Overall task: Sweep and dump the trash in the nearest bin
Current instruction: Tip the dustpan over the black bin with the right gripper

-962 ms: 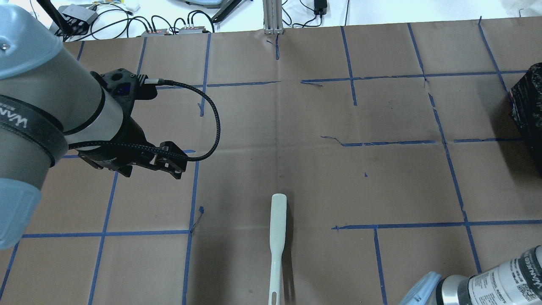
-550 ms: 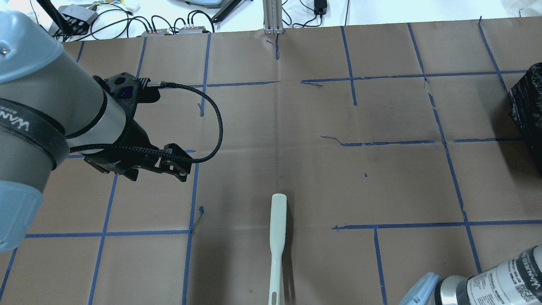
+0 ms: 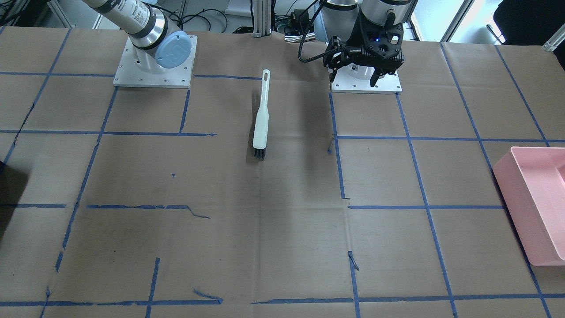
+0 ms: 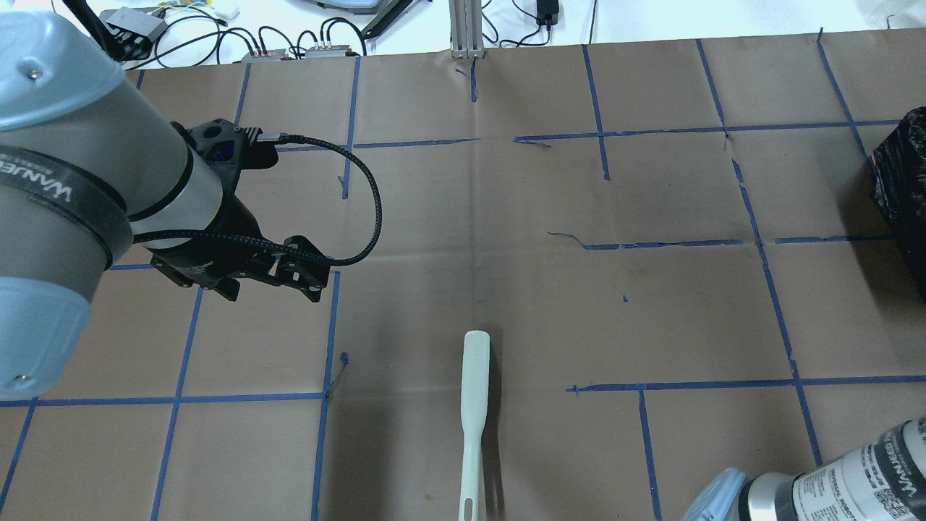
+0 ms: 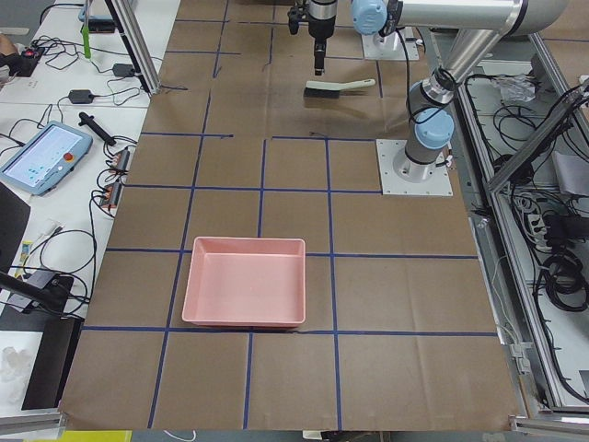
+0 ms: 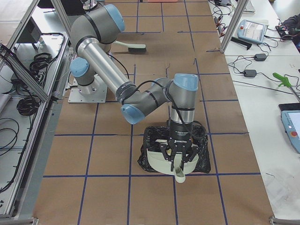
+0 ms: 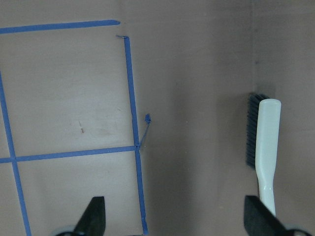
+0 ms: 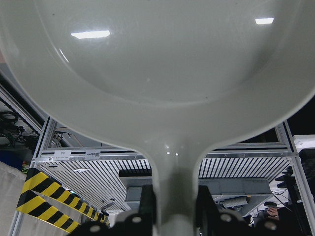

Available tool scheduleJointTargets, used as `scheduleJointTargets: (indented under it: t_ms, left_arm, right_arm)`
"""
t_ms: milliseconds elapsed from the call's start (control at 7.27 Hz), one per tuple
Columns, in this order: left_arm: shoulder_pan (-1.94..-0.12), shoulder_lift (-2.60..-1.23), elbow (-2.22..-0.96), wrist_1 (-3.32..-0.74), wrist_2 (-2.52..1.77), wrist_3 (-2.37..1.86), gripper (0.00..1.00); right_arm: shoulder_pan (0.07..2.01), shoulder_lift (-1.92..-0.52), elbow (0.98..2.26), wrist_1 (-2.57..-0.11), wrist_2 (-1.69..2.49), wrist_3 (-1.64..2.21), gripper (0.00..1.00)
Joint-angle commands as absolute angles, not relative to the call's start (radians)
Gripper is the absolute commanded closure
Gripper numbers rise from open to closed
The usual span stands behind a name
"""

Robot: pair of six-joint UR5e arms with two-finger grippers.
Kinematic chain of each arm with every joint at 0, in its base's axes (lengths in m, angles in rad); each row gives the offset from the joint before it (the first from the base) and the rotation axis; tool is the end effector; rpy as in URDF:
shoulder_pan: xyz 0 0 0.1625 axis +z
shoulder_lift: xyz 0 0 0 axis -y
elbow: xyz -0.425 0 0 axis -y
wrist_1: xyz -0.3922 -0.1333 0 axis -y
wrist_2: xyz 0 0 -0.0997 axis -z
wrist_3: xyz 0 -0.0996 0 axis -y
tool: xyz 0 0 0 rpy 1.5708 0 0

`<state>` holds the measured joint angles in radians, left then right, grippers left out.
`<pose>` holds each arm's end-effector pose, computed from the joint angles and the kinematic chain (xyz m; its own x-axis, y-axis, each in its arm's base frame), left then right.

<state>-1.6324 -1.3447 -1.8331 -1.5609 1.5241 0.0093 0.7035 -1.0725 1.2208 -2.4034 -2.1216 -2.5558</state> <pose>-0.1619 -0.3845 0.4604 -0.9965 0.0695 0.0469 0.0708 0.9972 0.0259 -0.4980 -0.5289 0.4751 -0.0776 -0.9969 0.0116 -0.6576 0.0599 0.7509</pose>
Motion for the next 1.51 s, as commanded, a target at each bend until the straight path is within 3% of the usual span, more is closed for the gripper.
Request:
scheduleJointTargets:
  t_ms: [0, 275, 825, 1375]
  left_arm:
    - [-1.632, -1.402, -1.767, -1.565, 1.520, 0.008, 0.00]
    - [-1.637, -1.402, -1.715, -1.581, 1.519, 0.006, 0.00]
    - [-1.637, -1.399, -1.735, -1.601, 1.528, 0.008, 0.00]
    - [-1.637, -1.401, -1.738, -1.601, 1.526, 0.009, 0.00]
  right_arm:
    - [0.704, -1.092, 1.223, -2.402, -2.143, -2.557, 1.00]
    - [0.704, -1.117, 1.226, -2.401, -2.167, -2.572, 1.00]
    - [0.735, -1.176, 1.330, -2.456, -2.187, -2.580, 1.00]
    - [0.759, -1.466, 1.702, -2.453, -2.074, -2.387, 1.00]
